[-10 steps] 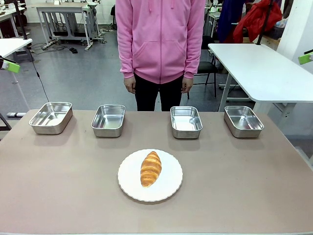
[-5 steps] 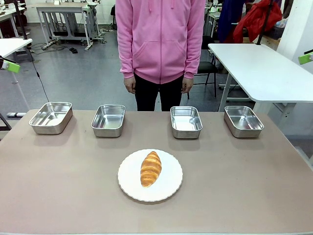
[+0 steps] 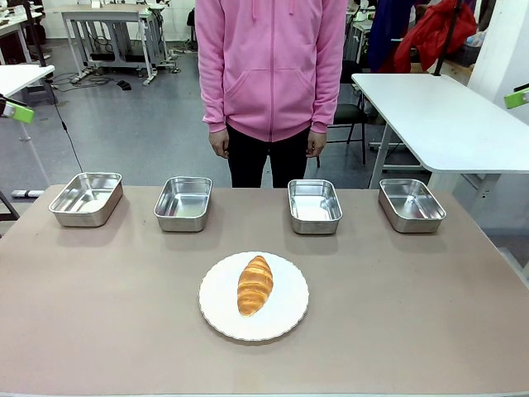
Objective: Place the bread in the container.
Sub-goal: Place the Butter Roll into the Airtight Container indicated by the human.
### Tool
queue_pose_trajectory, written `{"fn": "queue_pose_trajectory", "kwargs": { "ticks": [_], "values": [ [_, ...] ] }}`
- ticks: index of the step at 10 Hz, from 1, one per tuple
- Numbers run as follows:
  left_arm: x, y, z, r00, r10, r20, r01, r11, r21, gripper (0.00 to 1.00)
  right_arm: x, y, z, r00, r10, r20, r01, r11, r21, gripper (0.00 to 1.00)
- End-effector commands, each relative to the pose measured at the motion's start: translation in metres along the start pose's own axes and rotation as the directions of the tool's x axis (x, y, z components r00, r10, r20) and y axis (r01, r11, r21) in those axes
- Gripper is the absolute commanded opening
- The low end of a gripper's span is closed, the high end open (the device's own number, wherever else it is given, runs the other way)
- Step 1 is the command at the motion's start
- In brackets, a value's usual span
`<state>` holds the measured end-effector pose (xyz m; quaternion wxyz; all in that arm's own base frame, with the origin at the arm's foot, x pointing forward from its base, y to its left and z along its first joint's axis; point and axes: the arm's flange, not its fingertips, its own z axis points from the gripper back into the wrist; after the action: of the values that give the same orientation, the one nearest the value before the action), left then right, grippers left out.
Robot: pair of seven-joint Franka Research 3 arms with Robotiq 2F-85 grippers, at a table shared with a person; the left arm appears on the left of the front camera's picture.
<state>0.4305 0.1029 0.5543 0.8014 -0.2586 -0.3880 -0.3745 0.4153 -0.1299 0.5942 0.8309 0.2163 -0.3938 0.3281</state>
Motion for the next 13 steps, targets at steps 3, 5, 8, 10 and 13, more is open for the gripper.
{"fn": "queue_pose_trajectory", "kwargs": {
  "ticks": [3,5,8,10,13],
  "values": [
    [-0.0006,-0.0002,0.0006,1.0,0.003,0.004,-0.003,1.0,-0.006,1.0,0.0002,-0.0002,-0.0002,1.0,0.007,0.008,-0.008,1.0,0.006,1.0],
    [-0.0006,-0.0002,0.0006,1.0,0.003,0.004,-0.003,1.0,-0.006,1.0,0.0002,-0.0002,-0.0002,1.0,0.007,0.008,-0.008,1.0,0.006,1.0],
    [-0.0006,-0.0002,0.0006,1.0,0.003,0.004,-0.003,1.0,-0.006,1.0,0.0002,-0.0002,-0.0002,1.0,0.007,0.008,-0.008,1.0,0.006,1.0],
    [-0.0006,-0.0002,0.0006,1.0,0.003,0.004,-0.003,1.0,-0.006,1.0,0.0002,-0.0002,-0.0002,1.0,0.007,0.008,-0.008,1.0,0.006,1.0],
    [-0.0006,-0.0002,0.0006,1.0,0.003,0.004,-0.003,1.0,-0.006,1.0,0.0002,-0.0002,-0.0002,1.0,0.007,0.008,-0.008,1.0,0.006,1.0]
  ]
}}
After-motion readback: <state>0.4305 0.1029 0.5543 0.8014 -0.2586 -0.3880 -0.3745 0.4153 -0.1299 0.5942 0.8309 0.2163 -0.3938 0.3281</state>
